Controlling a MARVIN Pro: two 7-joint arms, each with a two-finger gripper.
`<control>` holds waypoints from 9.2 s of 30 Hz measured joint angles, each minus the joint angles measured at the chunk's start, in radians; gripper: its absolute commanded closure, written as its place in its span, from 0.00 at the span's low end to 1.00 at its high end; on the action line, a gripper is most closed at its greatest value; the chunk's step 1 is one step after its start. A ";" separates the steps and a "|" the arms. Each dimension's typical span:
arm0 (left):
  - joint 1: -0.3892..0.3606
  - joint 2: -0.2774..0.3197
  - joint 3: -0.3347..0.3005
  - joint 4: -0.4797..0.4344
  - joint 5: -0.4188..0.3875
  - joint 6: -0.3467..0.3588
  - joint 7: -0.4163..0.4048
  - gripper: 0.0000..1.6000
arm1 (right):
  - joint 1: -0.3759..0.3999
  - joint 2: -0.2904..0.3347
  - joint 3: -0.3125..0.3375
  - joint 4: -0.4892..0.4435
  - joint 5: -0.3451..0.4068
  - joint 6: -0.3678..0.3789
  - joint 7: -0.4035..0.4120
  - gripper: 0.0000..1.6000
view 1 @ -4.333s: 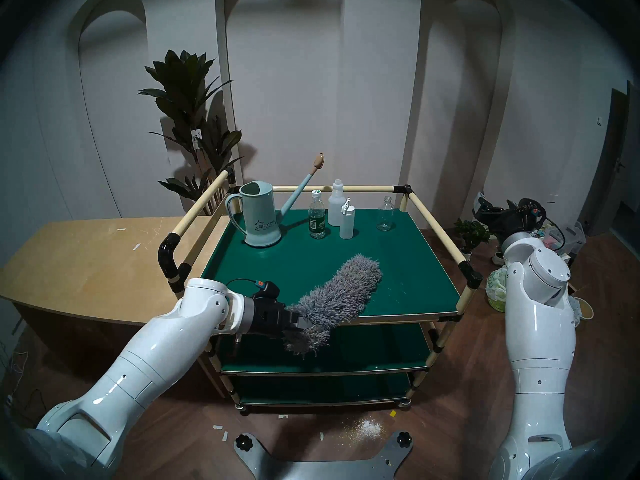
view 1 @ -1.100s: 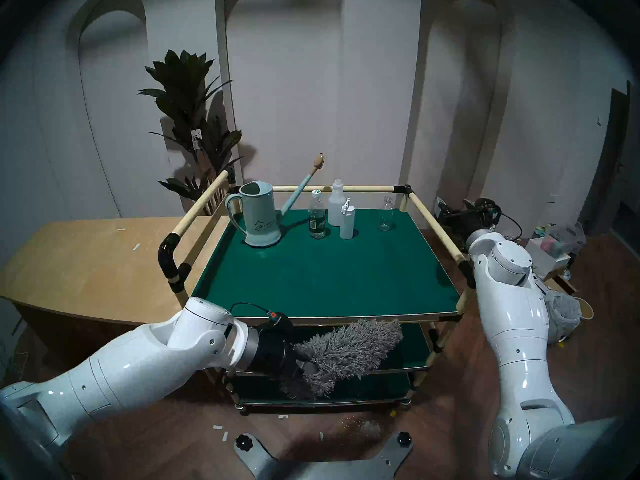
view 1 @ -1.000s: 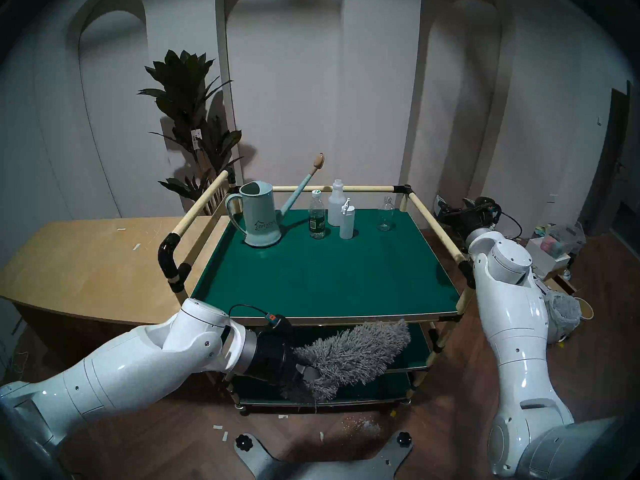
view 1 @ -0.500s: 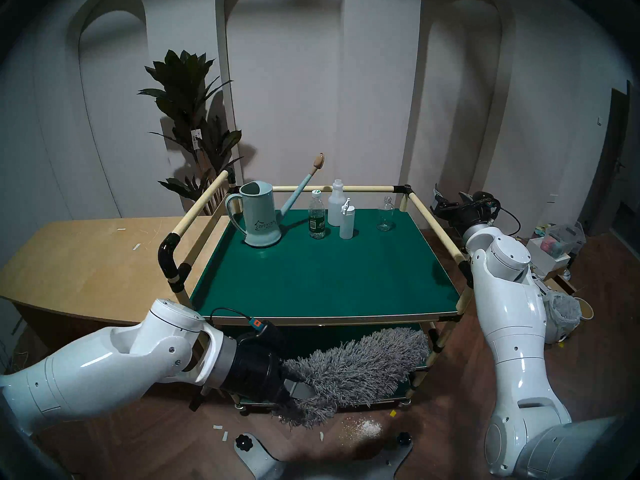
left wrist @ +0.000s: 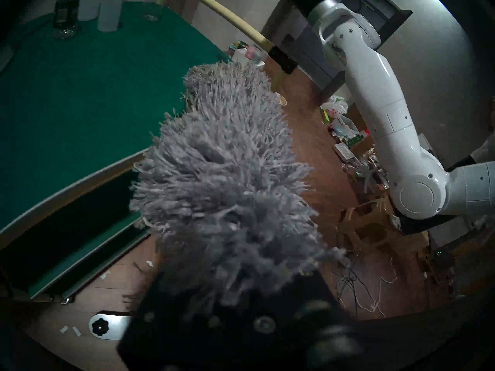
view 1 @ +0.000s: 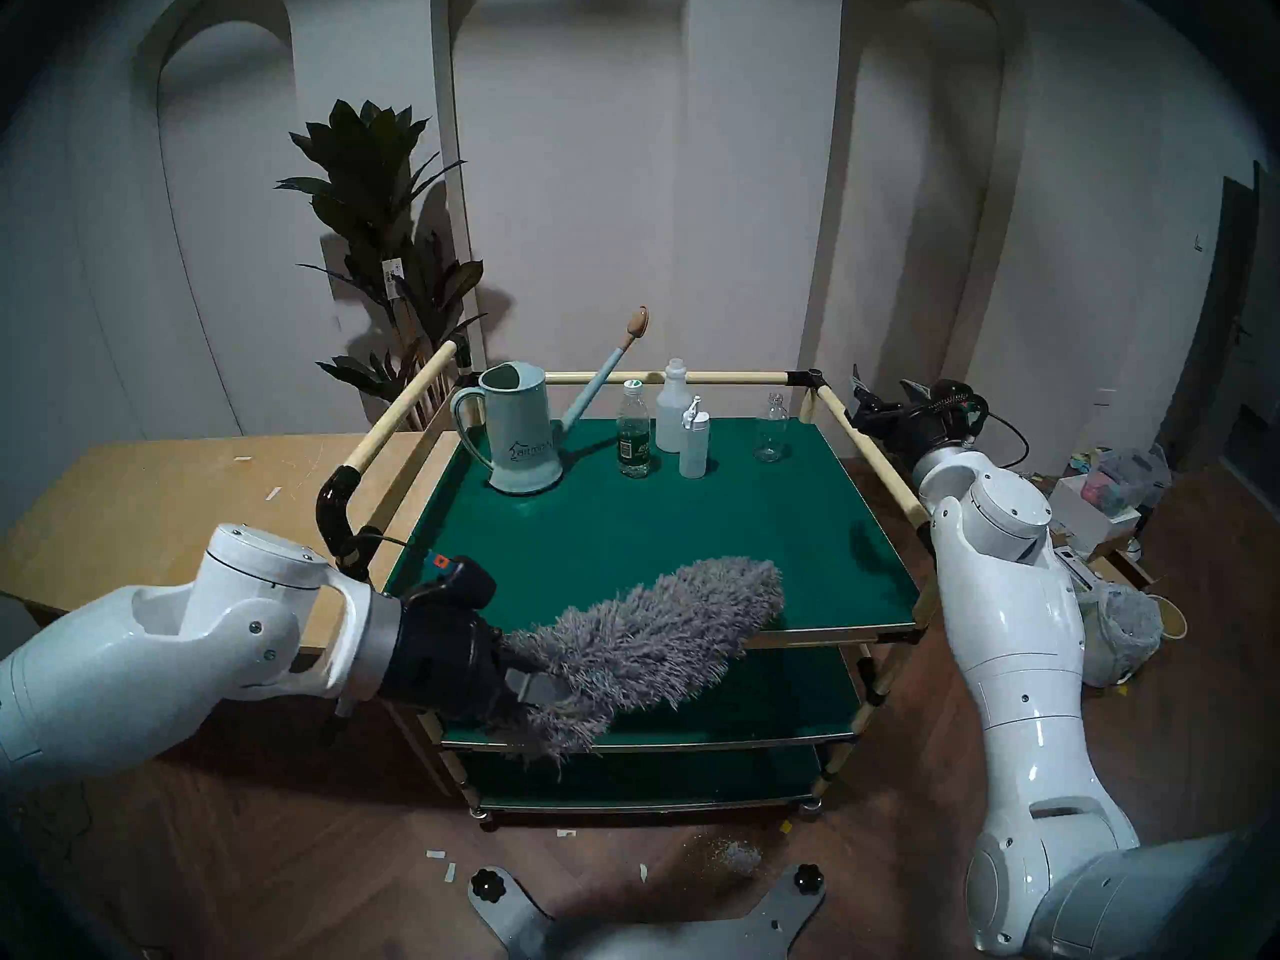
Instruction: Dust the shelf with the duster
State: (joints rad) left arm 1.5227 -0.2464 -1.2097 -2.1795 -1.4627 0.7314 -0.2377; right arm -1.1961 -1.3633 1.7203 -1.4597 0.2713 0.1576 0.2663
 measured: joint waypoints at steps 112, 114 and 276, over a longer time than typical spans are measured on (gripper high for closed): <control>0.308 -0.140 -0.541 1.004 -0.044 -0.343 -0.234 1.00 | 0.001 -0.144 -0.380 -0.128 -0.160 0.000 -0.133 0.00; 0.321 -0.148 -0.543 0.999 -0.021 -0.374 -0.267 1.00 | -0.009 -0.145 -0.382 -0.139 -0.165 0.001 -0.145 0.00; 0.449 -0.238 -0.886 0.613 0.324 -0.622 -0.183 0.00 | -0.152 -0.196 -0.263 -0.198 -0.184 0.031 -0.350 0.00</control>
State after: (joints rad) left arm 1.9713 -0.4846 -2.0955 -1.5664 -1.1392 0.1094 -0.4204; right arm -1.3484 -1.5592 1.4573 -1.6574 0.0871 0.1887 -0.0837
